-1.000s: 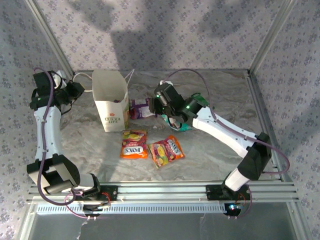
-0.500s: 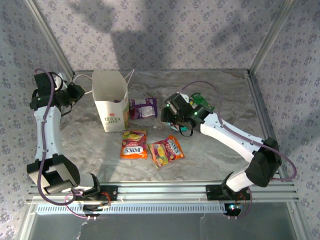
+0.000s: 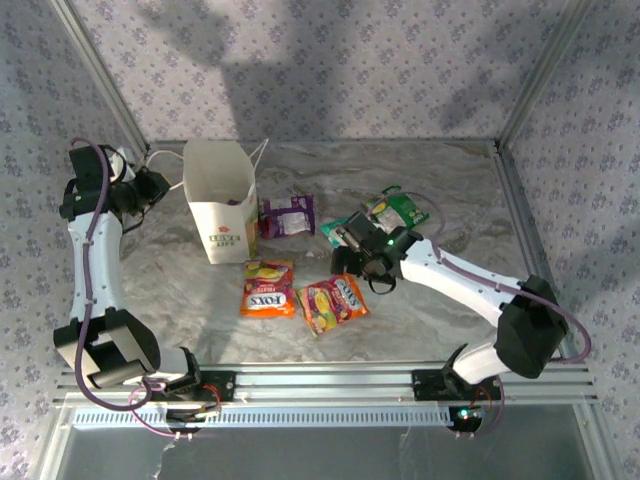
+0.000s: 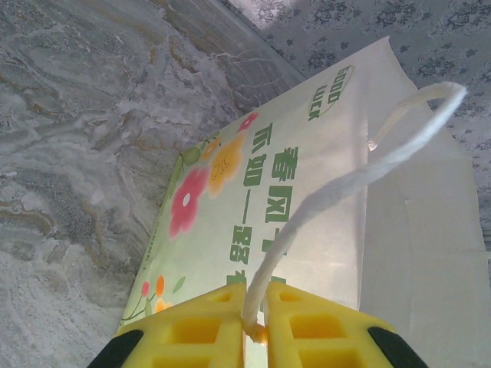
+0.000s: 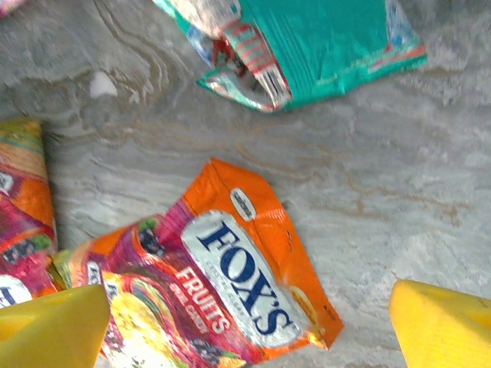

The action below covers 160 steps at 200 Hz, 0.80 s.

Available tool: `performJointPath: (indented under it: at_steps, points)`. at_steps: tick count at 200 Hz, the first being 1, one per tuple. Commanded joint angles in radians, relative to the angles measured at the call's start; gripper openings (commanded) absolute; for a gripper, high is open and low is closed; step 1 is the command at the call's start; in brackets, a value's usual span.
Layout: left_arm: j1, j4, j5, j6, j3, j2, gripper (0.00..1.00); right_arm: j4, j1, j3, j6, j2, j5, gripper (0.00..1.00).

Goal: Place the snacks into the paper bag

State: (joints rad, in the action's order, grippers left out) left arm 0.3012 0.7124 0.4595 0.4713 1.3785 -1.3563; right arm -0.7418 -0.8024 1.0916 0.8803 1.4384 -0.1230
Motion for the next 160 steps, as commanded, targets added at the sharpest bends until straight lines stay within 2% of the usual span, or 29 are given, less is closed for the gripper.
performJointPath:
  at_steps: [1,80,160]
  points:
    - [0.006,0.016,0.002,-0.010,0.019,-0.010,0.16,-0.026,0.007,-0.049,0.045,-0.056,0.072,0.97]
    - [0.005,0.002,0.011,0.000,0.011,-0.001,0.16,0.093,0.013,-0.181,0.050,-0.063,0.314,1.00]
    - [0.004,0.004,0.017,-0.003,0.002,0.016,0.16,0.199,0.027,-0.254,0.077,0.014,0.412,1.00]
